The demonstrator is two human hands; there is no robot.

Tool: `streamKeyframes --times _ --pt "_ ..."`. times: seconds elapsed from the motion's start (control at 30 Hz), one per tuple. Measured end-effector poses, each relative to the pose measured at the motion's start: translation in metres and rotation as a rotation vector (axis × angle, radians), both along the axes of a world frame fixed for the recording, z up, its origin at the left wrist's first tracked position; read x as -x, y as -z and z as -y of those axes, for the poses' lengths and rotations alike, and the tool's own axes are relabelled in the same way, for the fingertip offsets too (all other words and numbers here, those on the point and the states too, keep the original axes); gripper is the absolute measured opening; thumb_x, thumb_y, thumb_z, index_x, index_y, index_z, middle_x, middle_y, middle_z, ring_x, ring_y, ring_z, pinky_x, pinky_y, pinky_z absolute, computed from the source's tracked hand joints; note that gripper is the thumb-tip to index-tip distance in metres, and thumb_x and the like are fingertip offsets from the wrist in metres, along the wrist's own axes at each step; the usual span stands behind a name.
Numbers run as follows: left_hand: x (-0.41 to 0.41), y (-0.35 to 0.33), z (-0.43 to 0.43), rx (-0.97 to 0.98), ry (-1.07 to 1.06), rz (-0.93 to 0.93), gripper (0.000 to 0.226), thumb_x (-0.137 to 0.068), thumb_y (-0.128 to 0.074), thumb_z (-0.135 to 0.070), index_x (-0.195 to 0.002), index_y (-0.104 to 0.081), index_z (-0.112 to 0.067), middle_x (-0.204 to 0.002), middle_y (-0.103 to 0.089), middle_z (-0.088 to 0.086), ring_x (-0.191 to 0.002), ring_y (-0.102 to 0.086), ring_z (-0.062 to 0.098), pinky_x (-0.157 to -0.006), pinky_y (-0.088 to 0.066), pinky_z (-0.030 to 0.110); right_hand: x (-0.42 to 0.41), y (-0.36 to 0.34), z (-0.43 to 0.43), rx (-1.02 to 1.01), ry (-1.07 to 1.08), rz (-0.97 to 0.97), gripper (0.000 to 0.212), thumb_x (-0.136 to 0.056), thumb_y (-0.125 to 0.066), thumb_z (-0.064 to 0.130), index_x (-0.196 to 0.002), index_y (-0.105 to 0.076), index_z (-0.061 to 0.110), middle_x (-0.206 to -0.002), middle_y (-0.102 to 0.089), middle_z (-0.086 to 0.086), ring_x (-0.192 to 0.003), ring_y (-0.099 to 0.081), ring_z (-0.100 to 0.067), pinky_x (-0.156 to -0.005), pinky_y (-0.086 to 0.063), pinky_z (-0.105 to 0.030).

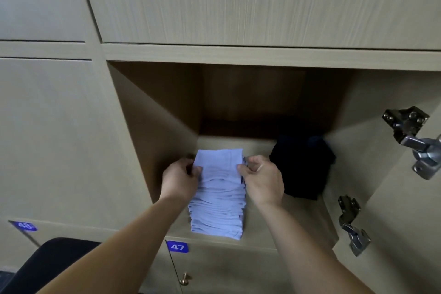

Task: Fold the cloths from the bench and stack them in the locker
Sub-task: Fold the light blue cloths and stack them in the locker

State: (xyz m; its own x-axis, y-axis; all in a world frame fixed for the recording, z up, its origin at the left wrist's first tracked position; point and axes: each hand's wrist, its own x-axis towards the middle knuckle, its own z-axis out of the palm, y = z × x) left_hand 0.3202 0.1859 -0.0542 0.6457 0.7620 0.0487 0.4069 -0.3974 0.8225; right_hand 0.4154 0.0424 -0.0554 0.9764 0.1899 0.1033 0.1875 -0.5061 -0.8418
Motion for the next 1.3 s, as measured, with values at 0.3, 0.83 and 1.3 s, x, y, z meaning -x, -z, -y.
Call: streamKeyframes --times 0.3,0.83,1.3 --pt "-0.001 0.002 0.003 -0.077 0.049 -0.022 0.040 -0.095 -0.060 -0.029 -0.132 -0.057 -0.014 -0.123 -0.062 0.006 -0.109 -0.059 0.023 -0.092 -0.044 0.029 -0.003 0.008 0.001 0.022 0.024 0.025 0.020 -0.085 -0.065 0.042 -0.100 -0.067 0.030 -0.096 -0.069 0.011 -0.101 -0.061 -0.017 -0.082 -0.051 -0.035" --pt "-0.012 0.013 0.002 -0.513 0.559 -0.424 0.060 -0.105 -0.016 -0.045 -0.156 -0.005 -0.017 -0.164 0.000 -0.002 -0.149 0.007 0.006 -0.118 0.006 0.026 -0.002 0.016 -0.010 0.597 -0.571 0.200 0.064 -0.103 -0.020 0.048 -0.155 -0.001 0.015 -0.162 0.011 -0.002 -0.148 0.012 -0.011 -0.120 0.008 -0.028" --pt "-0.007 0.049 -0.009 -0.450 0.572 -0.307 0.064 -0.102 -0.024 -0.049 -0.156 -0.008 -0.019 -0.164 0.001 -0.005 -0.147 0.009 0.001 -0.119 0.004 0.020 0.005 0.048 -0.010 0.500 -0.534 0.248 0.057 -0.105 -0.022 0.042 -0.155 -0.005 0.020 -0.162 0.011 0.005 -0.146 0.016 -0.006 -0.117 0.011 -0.024"
